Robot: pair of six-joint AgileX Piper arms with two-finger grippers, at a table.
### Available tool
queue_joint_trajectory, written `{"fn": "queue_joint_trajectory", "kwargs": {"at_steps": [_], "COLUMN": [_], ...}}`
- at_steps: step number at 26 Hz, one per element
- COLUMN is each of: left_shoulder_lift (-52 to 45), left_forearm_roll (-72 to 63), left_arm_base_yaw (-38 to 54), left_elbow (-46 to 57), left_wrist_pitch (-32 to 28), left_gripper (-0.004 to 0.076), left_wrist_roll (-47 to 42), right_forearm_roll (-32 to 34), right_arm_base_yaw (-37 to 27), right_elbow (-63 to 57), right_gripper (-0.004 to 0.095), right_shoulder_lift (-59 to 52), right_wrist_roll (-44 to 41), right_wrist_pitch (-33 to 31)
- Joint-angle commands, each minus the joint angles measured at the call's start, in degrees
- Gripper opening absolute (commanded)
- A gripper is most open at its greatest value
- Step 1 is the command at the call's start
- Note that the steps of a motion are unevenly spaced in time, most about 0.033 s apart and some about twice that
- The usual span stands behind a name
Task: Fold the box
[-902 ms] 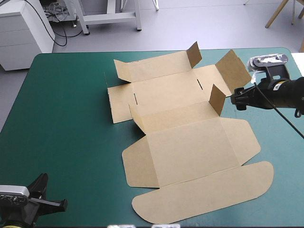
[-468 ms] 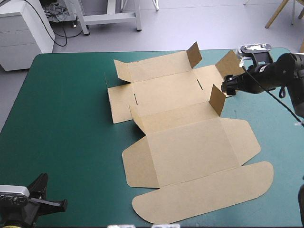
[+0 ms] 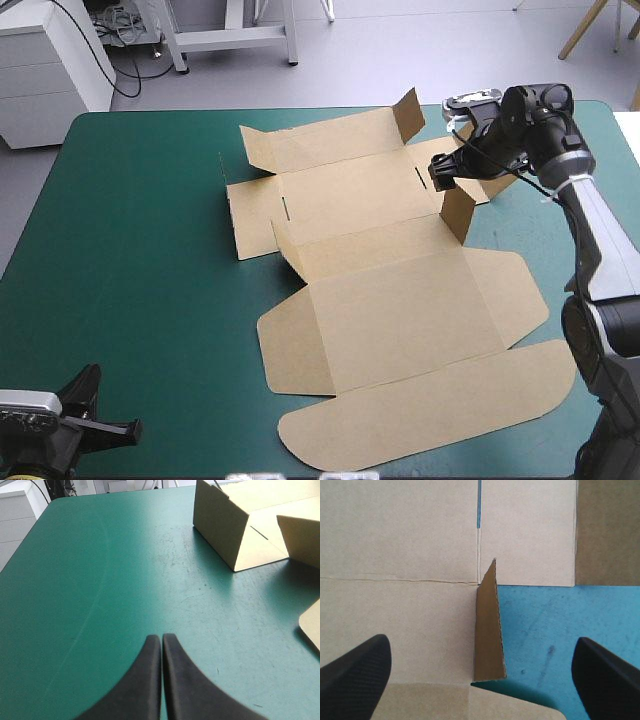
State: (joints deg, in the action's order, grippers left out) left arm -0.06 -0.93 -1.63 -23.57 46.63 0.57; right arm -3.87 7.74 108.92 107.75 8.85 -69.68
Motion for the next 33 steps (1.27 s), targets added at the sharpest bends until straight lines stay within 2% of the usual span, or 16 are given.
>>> {"fn": "queue_joint_trajectory", "kwargs": {"at_steps": [1, 9, 15, 18, 19, 20, 21, 23, 24, 29, 33], "left_shoulder_lift": [0.90, 0.90, 0.90, 0.90, 0.90, 0.90, 0.90, 0.90, 0.90, 0.90, 0.90], "left_forearm_roll": [-0.71, -0.71, -0.71, -0.71, -0.71, -0.71, -0.71, -0.71, -0.71, -0.71, -0.71], "left_arm_base_yaw": [-0.40, -0.40, -0.40, -0.40, -0.40, -0.40, -0.40, -0.40, -0.40, -0.40, -0.40], "left_elbow": [-1.14, -1.14, -1.14, -1.14, -1.14, -1.14, -1.14, -1.14, -1.14, -1.14, -1.14], "left_wrist_pitch": [-4.46, -4.46, -4.46, -4.46, -4.46, -4.46, -4.46, -4.46, -4.46, -4.46, -4.46], "left_gripper": [-0.0010, -0.0010, -0.0010, -0.0010, -0.0010, -0.0010, -0.0010, -0.0010, -0.0010, -0.0010, -0.0010], "left_wrist_roll": [-0.11, -0.11, -0.11, -0.11, -0.11, -0.11, -0.11, -0.11, -0.11, -0.11, -0.11], "right_forearm_roll": [0.91, 0.68, 0.08, 0.40, 0.40, 0.40, 0.40, 0.40, 0.40, 0.25, -6.94], "right_arm_base_yaw": [0.00, 0.00, 0.00, 0.00, 0.00, 0.00, 0.00, 0.00, 0.00, 0.00, 0.10], "right_elbow": [2.07, 2.07, 1.94, 1.94, 1.94, 1.94, 1.94, 1.94, 1.94, 1.94, 2.90], "right_gripper": [0.0901, 0.0901, 0.0900, 0.0761, 0.0669, 0.0554, 0.0305, 0.0021, -0.0010, -0.0019, -0.0019], "right_shoulder_lift": [0.45, 7.03, 7.95, 7.95, 7.95, 7.95, 7.95, 7.95, 7.95, 7.95, 7.95], "right_wrist_roll": [0.87, 1.63, 1.63, 1.88, 1.88, 1.88, 1.88, 1.88, 1.66, 5.20, 17.64], "right_wrist_pitch": [0.80, 0.80, 0.72, 0.72, 0.72, 0.72, 0.72, 0.72, 0.72, 0.72, 0.82]}}
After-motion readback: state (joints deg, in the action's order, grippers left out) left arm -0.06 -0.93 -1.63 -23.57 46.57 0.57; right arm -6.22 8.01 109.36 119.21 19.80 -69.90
